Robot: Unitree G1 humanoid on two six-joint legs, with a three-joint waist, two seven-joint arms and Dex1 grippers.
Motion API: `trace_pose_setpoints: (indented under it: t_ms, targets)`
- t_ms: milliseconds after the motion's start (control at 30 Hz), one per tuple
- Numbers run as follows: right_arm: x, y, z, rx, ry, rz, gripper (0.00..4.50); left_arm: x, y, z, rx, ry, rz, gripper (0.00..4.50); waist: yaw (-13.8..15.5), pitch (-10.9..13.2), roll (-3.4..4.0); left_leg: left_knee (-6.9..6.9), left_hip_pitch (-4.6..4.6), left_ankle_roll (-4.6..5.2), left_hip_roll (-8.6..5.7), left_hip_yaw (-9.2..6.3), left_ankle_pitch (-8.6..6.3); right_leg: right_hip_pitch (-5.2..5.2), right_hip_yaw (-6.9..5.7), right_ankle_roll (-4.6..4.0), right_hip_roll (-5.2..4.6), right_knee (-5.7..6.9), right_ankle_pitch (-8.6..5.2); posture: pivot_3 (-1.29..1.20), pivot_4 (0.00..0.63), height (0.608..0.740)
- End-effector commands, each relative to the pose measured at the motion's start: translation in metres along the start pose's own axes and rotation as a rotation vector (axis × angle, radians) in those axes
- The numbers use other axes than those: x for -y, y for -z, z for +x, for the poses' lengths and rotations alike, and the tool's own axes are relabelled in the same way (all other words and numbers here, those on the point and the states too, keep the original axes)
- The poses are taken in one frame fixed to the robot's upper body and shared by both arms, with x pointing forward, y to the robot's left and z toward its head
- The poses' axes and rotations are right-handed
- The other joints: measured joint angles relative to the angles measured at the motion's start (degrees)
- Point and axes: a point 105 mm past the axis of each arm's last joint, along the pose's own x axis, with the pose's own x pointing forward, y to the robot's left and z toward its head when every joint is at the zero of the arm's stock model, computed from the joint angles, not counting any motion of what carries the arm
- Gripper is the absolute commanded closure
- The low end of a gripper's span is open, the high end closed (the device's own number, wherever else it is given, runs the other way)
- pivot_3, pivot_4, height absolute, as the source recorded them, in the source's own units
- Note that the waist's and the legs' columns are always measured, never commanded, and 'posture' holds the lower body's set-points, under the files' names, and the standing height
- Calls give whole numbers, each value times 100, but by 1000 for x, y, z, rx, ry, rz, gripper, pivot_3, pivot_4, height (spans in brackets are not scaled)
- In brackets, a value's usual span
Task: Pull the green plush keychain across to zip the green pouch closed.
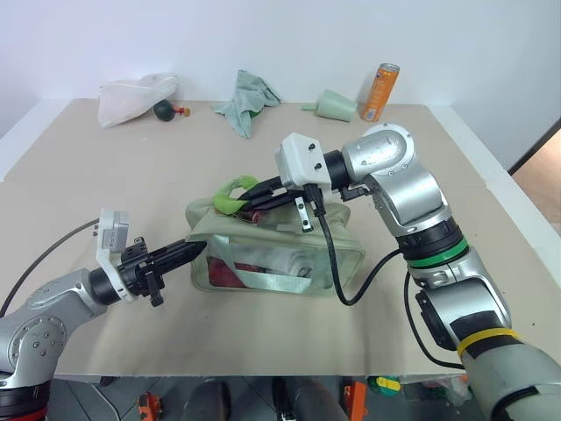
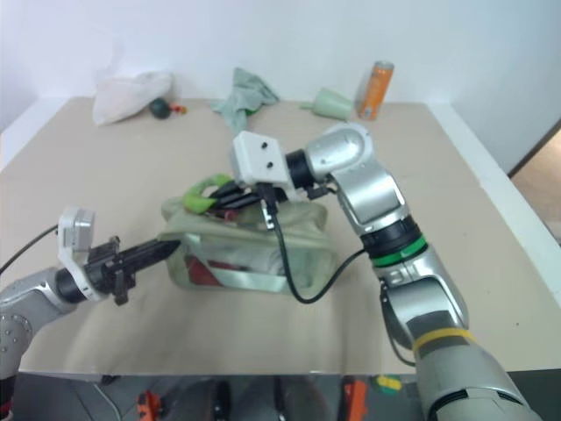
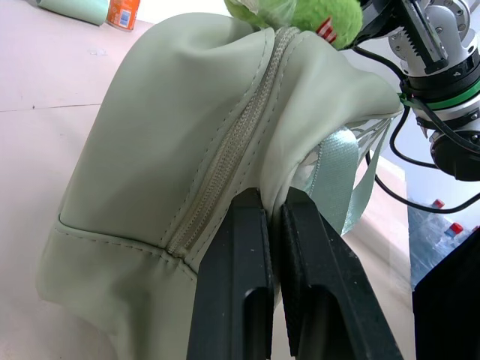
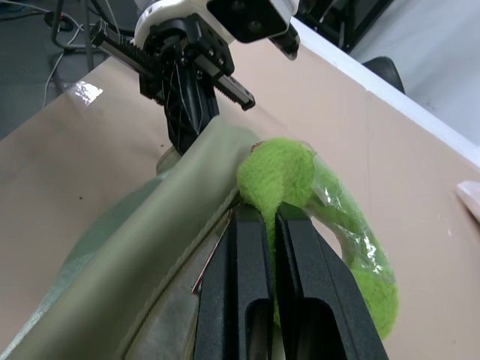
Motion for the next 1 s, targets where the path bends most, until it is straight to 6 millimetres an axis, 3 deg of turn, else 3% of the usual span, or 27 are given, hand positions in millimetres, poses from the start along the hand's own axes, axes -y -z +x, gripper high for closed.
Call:
trace_pose_setpoints:
  t_ms: [33,100,267,400,633,700,800,900,1000]
  targets:
    - [16,-3,-29,-30,116,-14,4466,7,-3,6,15,40,22,4500,9,0,0,0,0,0,0,0,0,0,0,0,0,0,0,0,150,740]
    - [22,-2,-45,-58,166,-6,4466,8,-2,7,15,43,18,4500,29,0,0,0,-1,0,-4,-1,0,0,-1,0,-3,0,0,0,150,740]
    - [21,10,-109,-225,283,29,4466,8,1,8,16,52,10,4500,72,0,0,0,-4,6,-18,1,-4,0,4,1,-15,-5,-2,0,150,740]
    - [3,21,-144,-373,294,66,4466,8,2,9,16,60,5,4500,88,0,0,0,-3,16,-22,3,-9,3,7,4,-16,-8,-7,0,150,740]
    - [-24,46,-231,-796,417,150,4466,6,3,11,10,74,0,4500,100,5,9,0,0,17,-26,6,-9,2,12,6,-18,-8,-8,0,150,740]
    - [-35,53,-245,-873,431,187,4466,6,4,11,9,77,-2,4500,100,5,9,0,1,17,-26,7,-9,2,12,7,-18,-8,-8,0,150,740]
    - [-55,76,-236,-888,404,260,4466,6,4,12,9,81,-6,4500,87,5,8,0,3,16,-22,8,-9,3,14,8,-13,-8,-8,0,150,740]
    - [-81,103,-189,-782,314,335,4466,6,4,12,10,87,-10,4500,59,1,2,-2,11,16,-12,9,-9,7,17,8,-4,-7,-8,0,150,740]
    - [-91,117,-135,-605,313,409,4466,5,4,13,8,91,-14,4500,-4,1,3,-1,19,7,-1,7,-4,12,15,12,6,-2,-7,0,150,740]
